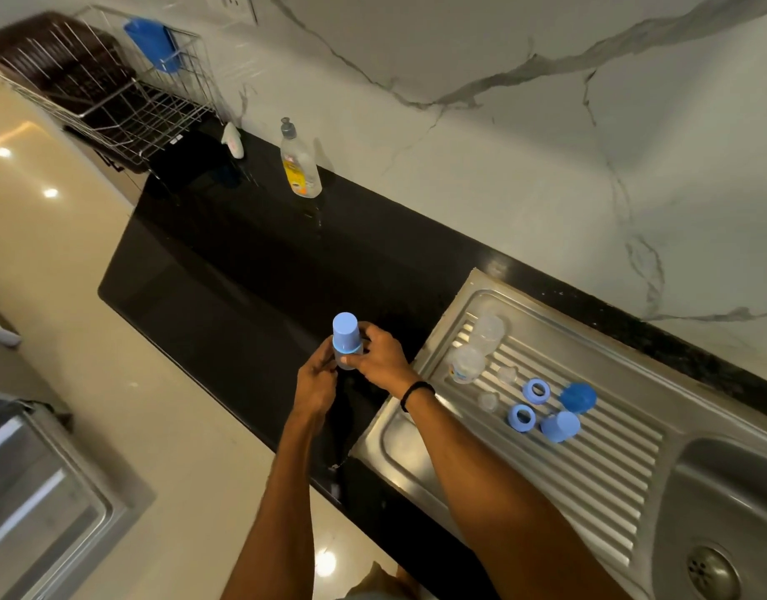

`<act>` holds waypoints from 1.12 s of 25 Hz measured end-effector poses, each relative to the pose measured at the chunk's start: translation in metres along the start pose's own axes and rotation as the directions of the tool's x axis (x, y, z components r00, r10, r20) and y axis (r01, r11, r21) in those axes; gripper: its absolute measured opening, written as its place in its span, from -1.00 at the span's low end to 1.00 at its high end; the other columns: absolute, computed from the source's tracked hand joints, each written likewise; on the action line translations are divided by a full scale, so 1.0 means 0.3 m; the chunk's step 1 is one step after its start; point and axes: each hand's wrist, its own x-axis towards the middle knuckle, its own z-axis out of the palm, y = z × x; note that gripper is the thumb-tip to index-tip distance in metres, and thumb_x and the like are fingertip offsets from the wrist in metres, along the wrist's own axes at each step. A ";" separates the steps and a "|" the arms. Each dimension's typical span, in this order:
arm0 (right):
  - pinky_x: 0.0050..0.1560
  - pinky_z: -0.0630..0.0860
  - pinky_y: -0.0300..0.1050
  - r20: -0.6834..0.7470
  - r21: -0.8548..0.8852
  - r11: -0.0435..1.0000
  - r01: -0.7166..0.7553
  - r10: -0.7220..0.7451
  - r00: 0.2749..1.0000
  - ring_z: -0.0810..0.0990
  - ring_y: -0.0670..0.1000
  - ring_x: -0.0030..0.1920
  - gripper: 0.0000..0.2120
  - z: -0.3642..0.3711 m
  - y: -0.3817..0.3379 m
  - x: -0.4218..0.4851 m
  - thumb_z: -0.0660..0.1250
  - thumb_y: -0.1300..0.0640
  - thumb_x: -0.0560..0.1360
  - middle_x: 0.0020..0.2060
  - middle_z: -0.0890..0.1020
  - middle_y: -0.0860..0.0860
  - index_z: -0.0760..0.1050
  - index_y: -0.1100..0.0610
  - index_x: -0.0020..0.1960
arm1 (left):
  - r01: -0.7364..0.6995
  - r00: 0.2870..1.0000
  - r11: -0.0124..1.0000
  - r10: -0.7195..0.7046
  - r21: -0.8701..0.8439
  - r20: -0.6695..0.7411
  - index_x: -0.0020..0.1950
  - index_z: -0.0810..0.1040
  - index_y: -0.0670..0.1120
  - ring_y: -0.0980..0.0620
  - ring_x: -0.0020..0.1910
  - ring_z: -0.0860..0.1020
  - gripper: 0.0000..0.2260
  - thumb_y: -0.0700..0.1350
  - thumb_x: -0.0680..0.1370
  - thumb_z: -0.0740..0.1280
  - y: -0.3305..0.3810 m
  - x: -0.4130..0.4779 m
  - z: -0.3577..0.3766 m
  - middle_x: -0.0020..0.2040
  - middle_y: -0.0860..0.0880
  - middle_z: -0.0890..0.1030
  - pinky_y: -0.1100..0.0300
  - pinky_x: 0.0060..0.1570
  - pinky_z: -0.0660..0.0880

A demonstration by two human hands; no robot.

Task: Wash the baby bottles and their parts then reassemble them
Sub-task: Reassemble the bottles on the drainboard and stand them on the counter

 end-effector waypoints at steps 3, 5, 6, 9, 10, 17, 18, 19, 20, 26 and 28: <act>0.16 0.47 -0.17 0.007 0.007 1.000 -0.007 0.007 1.000 0.55 0.03 0.26 -0.42 0.025 -0.001 0.032 0.54 0.16 0.41 0.27 0.58 0.03 0.43 0.06 0.37 | 0.000 1.000 1.000 -0.001 -0.007 -0.023 0.51 0.40 -0.03 0.01 0.35 0.48 -0.50 -0.41 0.63 0.15 0.014 0.018 -0.007 0.41 0.00 0.50 0.01 0.40 0.44; 0.17 0.48 -0.15 0.014 0.010 1.000 -0.007 0.007 1.000 0.54 0.04 0.27 -0.42 0.035 0.003 0.044 0.54 0.16 0.41 0.27 0.57 0.03 0.43 0.05 0.37 | 0.010 0.999 1.000 -0.010 -0.014 -0.038 0.51 0.40 -0.04 0.04 0.32 0.47 -0.48 -0.44 0.61 0.13 0.023 0.020 -0.006 0.39 0.00 0.50 0.05 0.37 0.44; 0.16 0.47 -0.16 0.017 0.008 1.000 -0.004 0.004 1.000 0.54 0.04 0.27 -0.43 0.037 0.004 0.048 0.54 0.16 0.41 0.27 0.57 0.03 0.43 0.05 0.37 | 0.019 0.999 1.000 -0.019 -0.015 -0.044 0.51 0.40 -0.04 0.04 0.32 0.47 -0.47 -0.44 0.61 0.13 0.021 0.023 -0.007 0.39 0.00 0.50 0.05 0.37 0.44; 0.15 0.46 -0.17 0.026 0.008 1.000 0.003 -0.003 1.000 0.53 0.03 0.27 -0.43 0.045 0.006 0.053 0.53 0.17 0.42 0.28 0.56 0.03 0.42 0.04 0.37 | 0.040 0.998 0.999 -0.042 -0.030 -0.056 0.51 0.41 -0.03 -0.01 0.34 0.49 -0.48 -0.43 0.62 0.14 0.000 0.034 -0.011 0.41 -0.03 0.51 -0.04 0.38 0.46; 0.17 0.47 -0.15 0.027 0.009 1.000 0.004 -0.004 1.000 0.53 0.04 0.28 -0.42 0.048 0.008 0.052 0.53 0.18 0.42 0.29 0.56 0.03 0.42 0.05 0.38 | 0.046 0.997 0.998 -0.048 -0.035 -0.056 0.51 0.40 -0.03 -0.03 0.35 0.50 -0.48 -0.42 0.62 0.14 -0.006 0.035 -0.011 0.41 -0.03 0.51 -0.07 0.38 0.46; 0.32 0.49 0.10 0.018 0.009 1.000 -0.002 0.002 1.000 0.49 0.08 0.35 -0.33 0.048 0.019 0.038 0.54 0.18 0.41 0.35 0.51 0.04 0.35 0.03 0.45 | 0.048 0.991 0.997 -0.056 -0.068 -0.122 0.57 0.30 -0.07 -0.02 0.41 0.44 -0.42 -0.46 0.59 0.11 0.006 0.010 0.029 0.45 -0.04 0.45 0.01 0.43 0.39; 0.33 0.47 0.10 0.018 0.007 1.000 -0.006 0.006 1.000 0.47 0.08 0.37 -0.31 0.043 0.021 0.034 0.53 0.18 0.41 0.37 0.50 0.05 0.34 0.03 0.46 | 0.078 0.983 0.994 -0.090 -0.077 -0.162 0.58 0.28 -0.10 0.00 0.43 0.40 -0.42 -0.46 0.59 0.10 0.009 0.002 0.034 0.48 -0.04 0.42 0.05 0.44 0.36; 0.35 0.46 0.10 0.015 0.008 1.000 -0.016 0.016 1.000 0.45 0.07 0.38 -0.30 0.037 0.024 0.028 0.53 0.19 0.42 0.39 0.48 0.05 0.32 0.04 0.48 | 0.115 0.967 0.988 -0.135 -0.102 -0.215 0.59 0.26 -0.13 -0.01 0.45 0.38 -0.42 -0.46 0.58 0.10 0.007 -0.006 0.039 0.49 -0.06 0.40 0.07 0.44 0.34; 0.35 0.45 0.09 0.009 0.015 0.999 -0.028 0.028 1.000 0.44 0.07 0.39 -0.30 0.030 0.026 0.018 0.52 0.19 0.43 0.40 0.47 0.06 0.31 0.05 0.49 | 0.149 0.943 0.980 -0.180 -0.129 -0.279 0.58 0.27 -0.14 -0.05 0.46 0.38 -0.43 -0.45 0.58 0.11 0.008 -0.019 0.044 0.50 -0.10 0.40 0.05 0.44 0.35; 0.23 0.55 -0.02 -0.148 0.117 0.993 -0.030 0.047 0.988 0.62 0.00 0.13 -0.64 -0.078 0.061 -0.092 0.45 0.19 0.50 0.13 0.65 0.08 0.53 0.13 0.29 | 0.080 0.842 0.986 -0.146 -0.147 -0.520 0.33 0.48 -0.12 -0.07 0.09 0.59 -0.55 -0.42 0.48 0.25 -0.010 -0.153 0.177 0.11 -0.10 0.60 -0.10 0.20 0.56; 0.09 0.55 -0.30 -0.257 0.136 0.990 -0.023 0.057 0.965 0.65 -0.05 0.04 -0.76 -0.154 0.097 -0.157 0.43 0.18 0.51 0.02 0.69 0.04 0.61 0.13 0.17 | 0.015 0.891 0.994 -0.064 -0.112 -0.448 0.28 0.51 -0.12 -0.04 0.04 0.60 -0.58 -0.42 0.47 0.27 -0.008 -0.195 0.263 0.06 -0.07 0.60 -0.08 0.18 0.57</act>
